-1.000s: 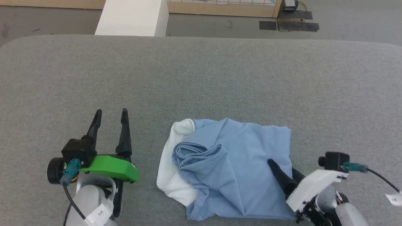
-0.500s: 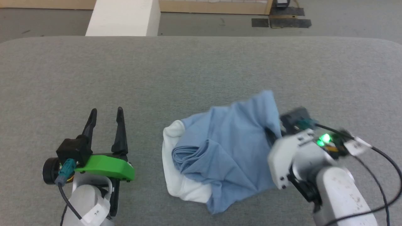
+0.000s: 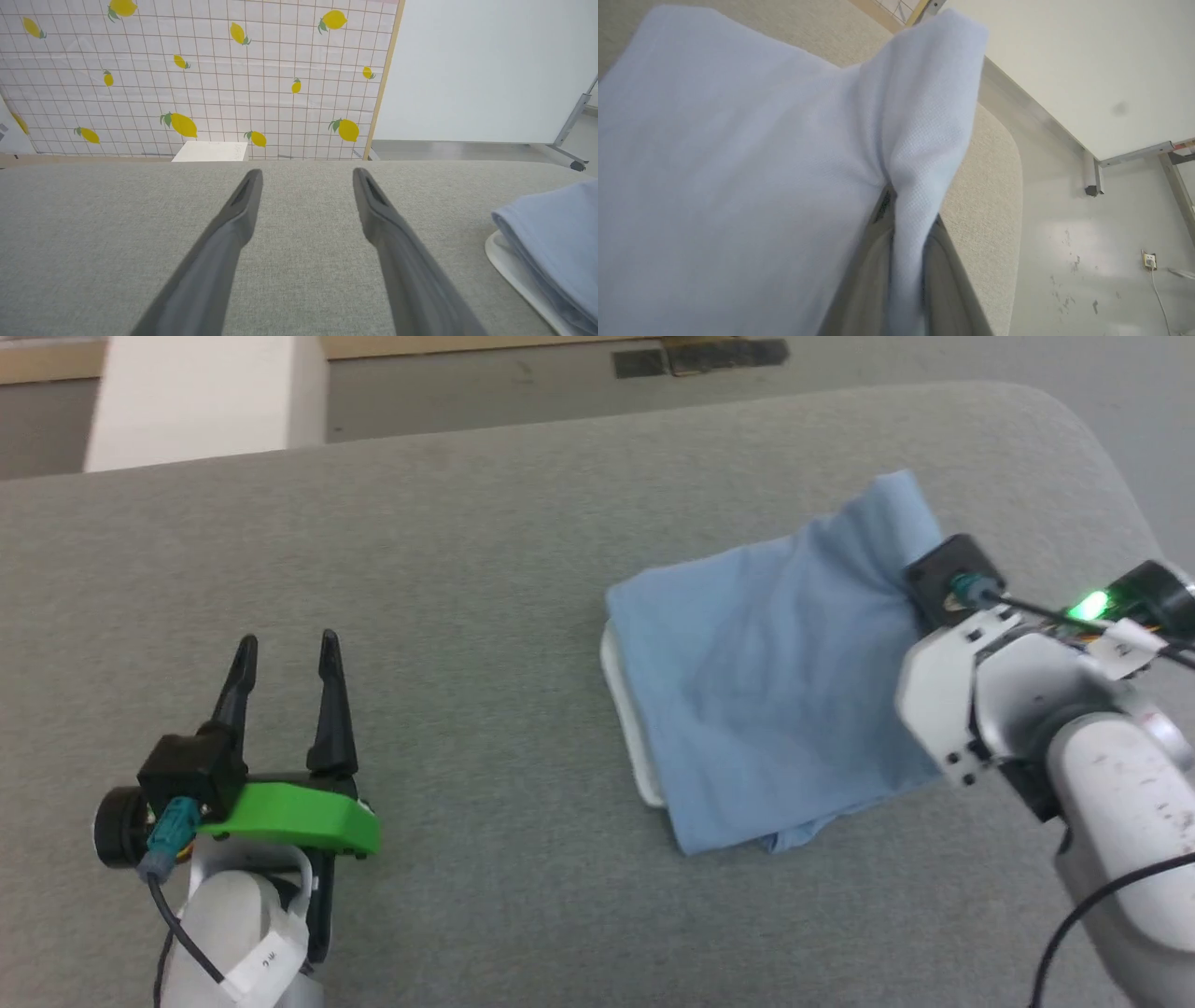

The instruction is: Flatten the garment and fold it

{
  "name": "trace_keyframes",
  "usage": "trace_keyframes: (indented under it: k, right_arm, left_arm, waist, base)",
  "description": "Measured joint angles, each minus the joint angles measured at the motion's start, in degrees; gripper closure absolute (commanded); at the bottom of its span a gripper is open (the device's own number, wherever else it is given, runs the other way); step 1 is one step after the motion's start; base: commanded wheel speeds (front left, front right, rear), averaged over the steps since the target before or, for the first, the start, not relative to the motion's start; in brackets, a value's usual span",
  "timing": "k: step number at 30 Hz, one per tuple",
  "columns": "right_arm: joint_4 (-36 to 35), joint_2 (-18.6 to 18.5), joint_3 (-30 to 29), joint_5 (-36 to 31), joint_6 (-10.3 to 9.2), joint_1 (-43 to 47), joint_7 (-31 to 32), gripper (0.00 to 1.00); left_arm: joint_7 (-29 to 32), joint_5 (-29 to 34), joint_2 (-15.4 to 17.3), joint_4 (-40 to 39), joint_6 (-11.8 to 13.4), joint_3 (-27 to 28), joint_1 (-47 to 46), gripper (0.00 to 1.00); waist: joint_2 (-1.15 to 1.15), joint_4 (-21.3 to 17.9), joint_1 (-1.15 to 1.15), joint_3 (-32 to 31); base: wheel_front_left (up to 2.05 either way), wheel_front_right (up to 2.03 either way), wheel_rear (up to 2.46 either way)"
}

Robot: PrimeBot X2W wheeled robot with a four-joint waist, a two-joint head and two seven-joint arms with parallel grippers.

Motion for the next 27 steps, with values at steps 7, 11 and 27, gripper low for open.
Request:
trace_keyframes:
  k: [7,11,27]
  right_arm:
    - [7.5,-5.2,-4.1,0.2,0.0,-3.4,-4.8,1.0]
    - [13.6,-7.3,-7.5,-0.6,0.0,-6.5,-9.2,1.0]
    - [33.0,-4.0,-24.5,-9.8,0.0,-14.0,-27.4,0.64]
  left_arm:
    - [0.0,0.8,1.0,-1.8,0.0,-0.3,-2.4,0.0]
    - [0.0,1.3,1.8,-2.7,0.0,-0.4,-3.9,0.0]
    - [0.0,1.8,3.9,-2.4,0.1,-2.0,-6.8,0.0]
  waist:
    - [0.0,-4.7,0.0,3.7]
    - [0.0,-6.4,0.0,6.7]
    - [0.0,-5.5,0.01,15.1]
  base:
    - [0.0,0.0,0.0]
    - [0.0,0.0,0.0]
    - [0.0,0.0,0.0]
